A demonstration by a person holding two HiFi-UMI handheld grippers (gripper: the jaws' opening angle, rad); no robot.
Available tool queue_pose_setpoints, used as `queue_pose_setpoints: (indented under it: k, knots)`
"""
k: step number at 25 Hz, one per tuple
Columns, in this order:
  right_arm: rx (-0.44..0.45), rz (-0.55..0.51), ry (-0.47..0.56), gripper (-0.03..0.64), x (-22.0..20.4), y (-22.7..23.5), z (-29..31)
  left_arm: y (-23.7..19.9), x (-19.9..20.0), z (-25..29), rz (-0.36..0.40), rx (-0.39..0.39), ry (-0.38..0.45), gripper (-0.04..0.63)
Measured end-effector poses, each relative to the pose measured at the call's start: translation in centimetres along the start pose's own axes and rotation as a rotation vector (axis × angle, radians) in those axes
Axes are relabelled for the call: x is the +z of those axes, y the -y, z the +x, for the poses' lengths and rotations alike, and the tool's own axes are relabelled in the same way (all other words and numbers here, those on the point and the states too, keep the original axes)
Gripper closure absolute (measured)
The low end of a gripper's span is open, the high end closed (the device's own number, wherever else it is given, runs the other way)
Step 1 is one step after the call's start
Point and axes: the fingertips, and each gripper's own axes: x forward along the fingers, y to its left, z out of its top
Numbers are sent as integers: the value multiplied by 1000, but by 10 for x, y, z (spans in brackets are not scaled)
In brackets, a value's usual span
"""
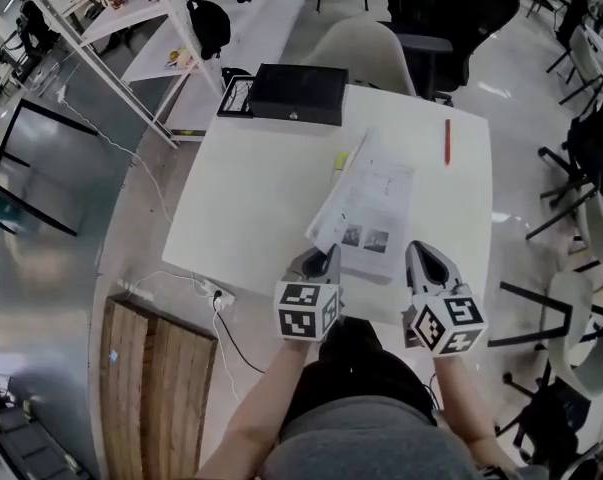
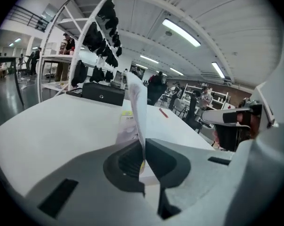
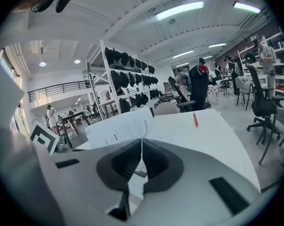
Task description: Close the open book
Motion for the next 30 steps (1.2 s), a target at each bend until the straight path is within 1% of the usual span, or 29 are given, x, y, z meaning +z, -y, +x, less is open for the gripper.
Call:
queue_pose_setpoints:
  k: [14,19,21,24,27,30]
  knots:
    - [-45,33,5,614,-2,17,-12,23,-31,25,263,-49,-214,581]
    - [-52,42,13,614,0,20,-13,27,-38,32,354,-69,-248,580]
    - [-52,42,12,614,0,21,-14,30,-42,32,380,-77,-283,579]
    - [-57,40,13,614,1,23,-16,33,-48,34,410,-91,-324,553]
    - [-65,40,15,613,1,28,-18,35,-54,37,417,-104,-346,517]
    - [-73,42,13,614,-1,32,-22,38,-59,38,417,-120,-365,496]
